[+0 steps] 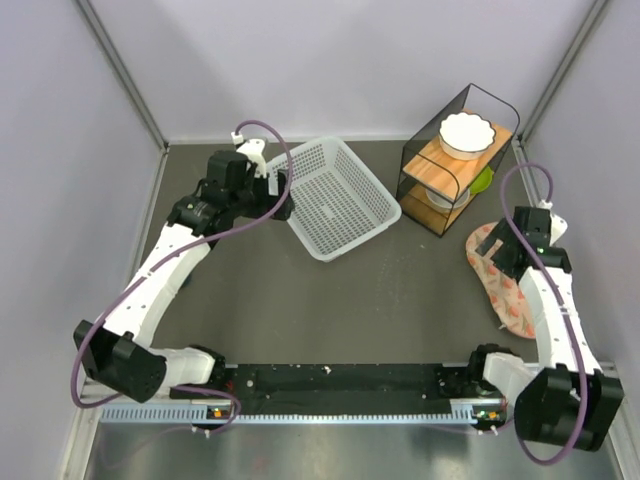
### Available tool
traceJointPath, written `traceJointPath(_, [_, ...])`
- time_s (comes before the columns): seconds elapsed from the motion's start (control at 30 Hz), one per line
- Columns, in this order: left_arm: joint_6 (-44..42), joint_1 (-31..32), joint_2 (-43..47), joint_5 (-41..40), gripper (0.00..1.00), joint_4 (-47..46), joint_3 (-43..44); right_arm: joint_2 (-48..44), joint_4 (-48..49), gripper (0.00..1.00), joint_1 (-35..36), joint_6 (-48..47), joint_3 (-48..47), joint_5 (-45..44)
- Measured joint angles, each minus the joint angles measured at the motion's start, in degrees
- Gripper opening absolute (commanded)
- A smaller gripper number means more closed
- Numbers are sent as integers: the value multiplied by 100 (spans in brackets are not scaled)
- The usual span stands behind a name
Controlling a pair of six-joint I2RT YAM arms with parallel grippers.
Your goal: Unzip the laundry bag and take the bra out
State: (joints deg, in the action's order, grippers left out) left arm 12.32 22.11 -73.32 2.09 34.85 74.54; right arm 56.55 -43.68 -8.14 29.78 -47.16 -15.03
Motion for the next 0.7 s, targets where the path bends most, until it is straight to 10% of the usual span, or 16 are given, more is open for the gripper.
traceJointPath(0.7, [15, 0, -352, 328, 98, -9, -11, 570, 1832, 87, -179, 372, 1462, 1016])
